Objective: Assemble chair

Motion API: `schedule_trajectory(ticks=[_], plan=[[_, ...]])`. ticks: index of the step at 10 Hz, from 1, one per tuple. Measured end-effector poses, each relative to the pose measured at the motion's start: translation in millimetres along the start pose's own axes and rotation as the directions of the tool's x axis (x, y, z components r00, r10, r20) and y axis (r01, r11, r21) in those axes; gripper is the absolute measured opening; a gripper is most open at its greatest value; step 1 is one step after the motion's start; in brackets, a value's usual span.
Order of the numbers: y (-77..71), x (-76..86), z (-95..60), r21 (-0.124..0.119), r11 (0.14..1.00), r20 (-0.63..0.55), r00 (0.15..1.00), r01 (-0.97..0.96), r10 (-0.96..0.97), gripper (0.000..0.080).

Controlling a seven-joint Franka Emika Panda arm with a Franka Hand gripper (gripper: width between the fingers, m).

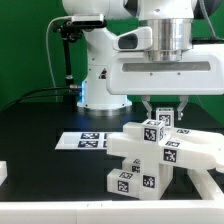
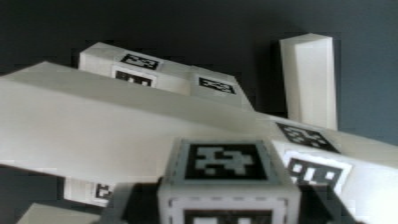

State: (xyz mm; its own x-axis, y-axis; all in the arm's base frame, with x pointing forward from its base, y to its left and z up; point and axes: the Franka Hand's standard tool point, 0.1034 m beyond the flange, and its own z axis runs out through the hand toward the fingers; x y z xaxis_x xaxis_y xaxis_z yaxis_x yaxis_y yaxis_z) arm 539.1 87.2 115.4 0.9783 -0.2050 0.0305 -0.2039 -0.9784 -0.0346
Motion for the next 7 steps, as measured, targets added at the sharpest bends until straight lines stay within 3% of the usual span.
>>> schedule_trajectory(ticks=[1, 3, 7], plan=[[0.0, 0.0, 0.0, 0.000, 1.000, 0.000, 1.000, 0.003, -0.003, 0.0282], [0.0, -1.4, 0.4, 0.005, 0.974, -0.002, 0.974, -0.229, 0.229, 0.0282], [-4.3, -0.9, 0.6, 0.047, 0.784, 0.024, 0.785, -0.619, 0.619, 0.0282]])
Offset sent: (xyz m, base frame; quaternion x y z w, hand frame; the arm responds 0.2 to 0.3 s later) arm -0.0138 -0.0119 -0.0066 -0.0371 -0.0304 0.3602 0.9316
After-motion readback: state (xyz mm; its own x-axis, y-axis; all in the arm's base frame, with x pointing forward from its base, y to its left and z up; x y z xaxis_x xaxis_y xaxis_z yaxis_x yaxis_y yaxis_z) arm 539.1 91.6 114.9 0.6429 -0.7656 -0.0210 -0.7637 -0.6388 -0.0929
